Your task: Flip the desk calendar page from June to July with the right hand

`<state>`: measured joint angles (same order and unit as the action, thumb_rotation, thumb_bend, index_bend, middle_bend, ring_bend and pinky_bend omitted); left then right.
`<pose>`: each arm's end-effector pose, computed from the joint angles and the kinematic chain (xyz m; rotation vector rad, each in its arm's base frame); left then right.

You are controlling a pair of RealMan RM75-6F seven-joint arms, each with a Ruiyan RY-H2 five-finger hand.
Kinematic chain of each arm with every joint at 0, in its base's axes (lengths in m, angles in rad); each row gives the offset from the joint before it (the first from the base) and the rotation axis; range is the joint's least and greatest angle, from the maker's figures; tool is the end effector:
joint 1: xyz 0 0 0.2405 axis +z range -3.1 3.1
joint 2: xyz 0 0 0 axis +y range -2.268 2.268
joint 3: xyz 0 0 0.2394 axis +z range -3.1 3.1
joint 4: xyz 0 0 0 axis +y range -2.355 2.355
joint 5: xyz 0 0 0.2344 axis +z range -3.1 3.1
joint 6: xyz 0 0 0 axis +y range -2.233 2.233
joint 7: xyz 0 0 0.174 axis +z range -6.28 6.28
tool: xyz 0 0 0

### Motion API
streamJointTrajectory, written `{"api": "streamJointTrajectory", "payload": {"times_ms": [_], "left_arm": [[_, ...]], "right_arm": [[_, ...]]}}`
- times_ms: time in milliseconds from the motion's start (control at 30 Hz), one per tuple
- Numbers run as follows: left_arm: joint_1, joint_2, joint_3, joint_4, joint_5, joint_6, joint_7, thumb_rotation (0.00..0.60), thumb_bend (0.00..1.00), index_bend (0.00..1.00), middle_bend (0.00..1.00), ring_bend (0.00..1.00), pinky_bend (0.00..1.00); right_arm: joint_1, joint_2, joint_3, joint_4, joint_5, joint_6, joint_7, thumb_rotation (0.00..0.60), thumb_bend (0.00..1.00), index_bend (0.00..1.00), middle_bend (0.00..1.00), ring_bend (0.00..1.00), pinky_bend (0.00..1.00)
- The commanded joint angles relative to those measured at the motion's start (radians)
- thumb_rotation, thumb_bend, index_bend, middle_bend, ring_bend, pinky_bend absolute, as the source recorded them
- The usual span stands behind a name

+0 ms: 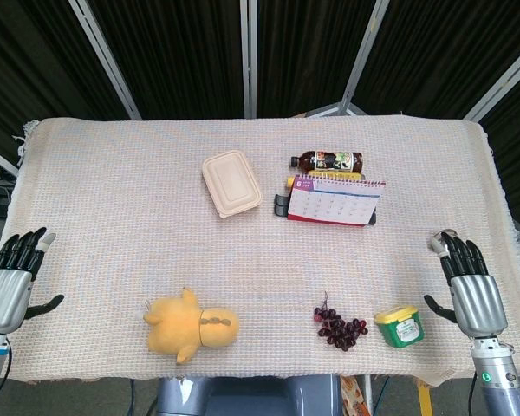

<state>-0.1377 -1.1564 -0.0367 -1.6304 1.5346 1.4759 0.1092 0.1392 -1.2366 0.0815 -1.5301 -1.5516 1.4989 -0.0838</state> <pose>-0.2816 0.2230 0.1098 -1.4769 -0.8284 -0.9117 -0.2849 -0.2348 0.1046 1.4404 -0.7795 0.9650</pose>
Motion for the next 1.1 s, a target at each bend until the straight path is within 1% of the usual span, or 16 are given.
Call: {"api": "streamJointTrajectory", "payload": {"times_ms": [33,267,467,567,633,667,700,767,800,833,867,900,933,1000,1067,1100], "left_arm": [[0.000,-0.001,0.000,0.000,0.000,-0.001,0.003,0.600,0.06,0.00,0.00,0.00,0.00],[0.001,-0.002,0.000,-0.001,-0.001,0.001,0.006,0.600,0.06,0.00,0.00,0.00,0.00],[0.002,0.000,-0.005,0.002,-0.004,0.005,-0.004,0.600,0.06,0.00,0.00,0.00,0.00],[0.000,0.000,-0.006,0.004,-0.008,0.002,-0.008,0.600,0.06,0.00,0.00,0.00,0.00],[-0.001,0.000,-0.008,0.005,-0.009,0.002,-0.011,0.600,0.06,0.00,0.00,0.00,0.00],[-0.001,0.000,-0.009,0.005,-0.007,0.004,-0.013,0.600,0.06,0.00,0.00,0.00,0.00],[-0.001,0.001,-0.010,0.004,-0.004,0.008,-0.016,0.600,0.06,0.00,0.00,0.00,0.00],[0.000,0.002,-0.010,0.003,-0.002,0.011,-0.019,0.600,0.06,0.00,0.00,0.00,0.00],[-0.001,0.002,-0.011,0.003,-0.001,0.011,-0.020,0.600,0.06,0.00,0.00,0.00,0.00],[0.000,0.003,-0.011,0.002,0.000,0.013,-0.022,0.600,0.06,0.00,0.00,0.00,0.00],[0.000,0.003,-0.011,0.001,0.001,0.014,-0.023,0.600,0.06,0.00,0.00,0.00,0.00],[0.001,0.005,-0.012,-0.001,0.003,0.019,-0.025,0.600,0.06,0.00,0.00,0.00,0.00],[0.001,0.007,-0.013,-0.003,0.004,0.021,-0.027,0.600,0.06,0.00,0.00,0.00,0.00],[0.002,0.008,-0.014,-0.006,0.007,0.026,-0.030,0.600,0.06,0.00,0.00,0.00,0.00],[0.003,0.010,-0.014,-0.006,0.011,0.030,-0.034,0.600,0.06,0.00,0.00,0.00,0.00],[0.003,0.010,-0.014,-0.006,0.012,0.031,-0.036,0.600,0.06,0.00,0.00,0.00,0.00]], "right_arm": [[0.000,0.002,0.001,-0.002,0.003,-0.002,0.002,0.600,0.10,0.01,0.00,0.00,0.00],[0.002,0.008,-0.001,-0.013,0.013,-0.015,0.008,0.600,0.10,0.01,0.00,0.00,0.00],[0.008,0.021,0.002,-0.043,0.024,-0.033,0.029,0.600,0.10,0.01,0.00,0.00,0.00],[0.019,0.030,0.012,-0.072,0.037,-0.051,0.055,0.600,0.10,0.01,0.00,0.00,0.00],[0.033,0.036,0.028,-0.104,0.055,-0.070,0.079,0.600,0.10,0.01,0.01,0.00,0.00],[0.047,0.036,0.045,-0.130,0.070,-0.086,0.100,0.600,0.10,0.01,0.02,0.01,0.02],[0.075,0.038,0.077,-0.182,0.113,-0.128,0.140,0.600,0.10,0.02,0.07,0.04,0.07],[0.106,0.042,0.115,-0.238,0.174,-0.182,0.198,0.600,0.10,0.04,0.23,0.19,0.22],[0.114,0.045,0.124,-0.251,0.192,-0.199,0.215,0.600,0.10,0.06,0.33,0.30,0.31],[0.131,0.049,0.144,-0.283,0.236,-0.241,0.263,0.600,0.11,0.07,0.43,0.40,0.39],[0.147,0.054,0.161,-0.307,0.278,-0.282,0.306,0.600,0.13,0.07,0.47,0.45,0.43],[0.175,0.066,0.190,-0.352,0.371,-0.376,0.398,0.600,0.15,0.07,0.53,0.51,0.47],[0.196,0.083,0.211,-0.373,0.432,-0.443,0.453,0.600,0.18,0.06,0.57,0.55,0.50],[0.231,0.116,0.248,-0.394,0.530,-0.565,0.551,0.600,0.22,0.05,0.61,0.60,0.53],[0.271,0.145,0.285,-0.390,0.618,-0.709,0.664,0.600,0.26,0.04,0.63,0.62,0.55],[0.286,0.151,0.297,-0.379,0.645,-0.758,0.699,0.600,0.27,0.03,0.64,0.63,0.55]]}}
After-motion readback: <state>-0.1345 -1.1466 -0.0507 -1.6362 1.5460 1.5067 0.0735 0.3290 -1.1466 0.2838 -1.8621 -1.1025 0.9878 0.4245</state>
